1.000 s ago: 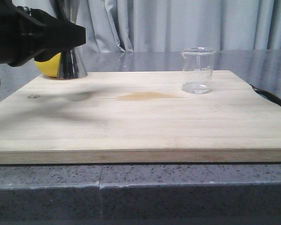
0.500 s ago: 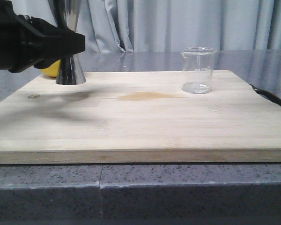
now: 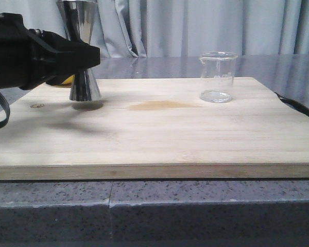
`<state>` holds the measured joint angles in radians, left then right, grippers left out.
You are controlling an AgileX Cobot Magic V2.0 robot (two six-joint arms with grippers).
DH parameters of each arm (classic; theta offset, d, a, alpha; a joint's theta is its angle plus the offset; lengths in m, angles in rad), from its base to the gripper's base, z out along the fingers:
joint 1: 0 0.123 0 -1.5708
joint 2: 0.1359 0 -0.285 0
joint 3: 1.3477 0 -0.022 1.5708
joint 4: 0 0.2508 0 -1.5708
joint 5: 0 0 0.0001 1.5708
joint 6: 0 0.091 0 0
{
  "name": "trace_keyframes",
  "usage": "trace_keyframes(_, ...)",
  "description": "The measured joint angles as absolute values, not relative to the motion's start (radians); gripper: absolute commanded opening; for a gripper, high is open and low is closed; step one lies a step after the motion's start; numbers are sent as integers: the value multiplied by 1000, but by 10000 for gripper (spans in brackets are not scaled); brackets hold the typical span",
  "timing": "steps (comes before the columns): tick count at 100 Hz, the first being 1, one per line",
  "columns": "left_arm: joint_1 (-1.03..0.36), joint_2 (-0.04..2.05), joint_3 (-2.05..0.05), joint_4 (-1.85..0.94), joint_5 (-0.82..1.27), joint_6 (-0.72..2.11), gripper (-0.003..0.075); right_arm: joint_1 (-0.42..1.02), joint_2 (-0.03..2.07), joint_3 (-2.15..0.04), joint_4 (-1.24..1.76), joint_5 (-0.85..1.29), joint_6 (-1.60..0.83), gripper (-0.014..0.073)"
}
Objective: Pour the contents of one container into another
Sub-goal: 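Lower the steel jigger onto the board with the left gripper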
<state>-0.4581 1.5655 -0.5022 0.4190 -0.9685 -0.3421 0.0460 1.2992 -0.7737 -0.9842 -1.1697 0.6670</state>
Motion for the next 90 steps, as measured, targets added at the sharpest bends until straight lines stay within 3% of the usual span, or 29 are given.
trace_keyframes(90,-458,1566,-502,442,-971,-342,60,46,1299,-774,-984,-1170,671,638)
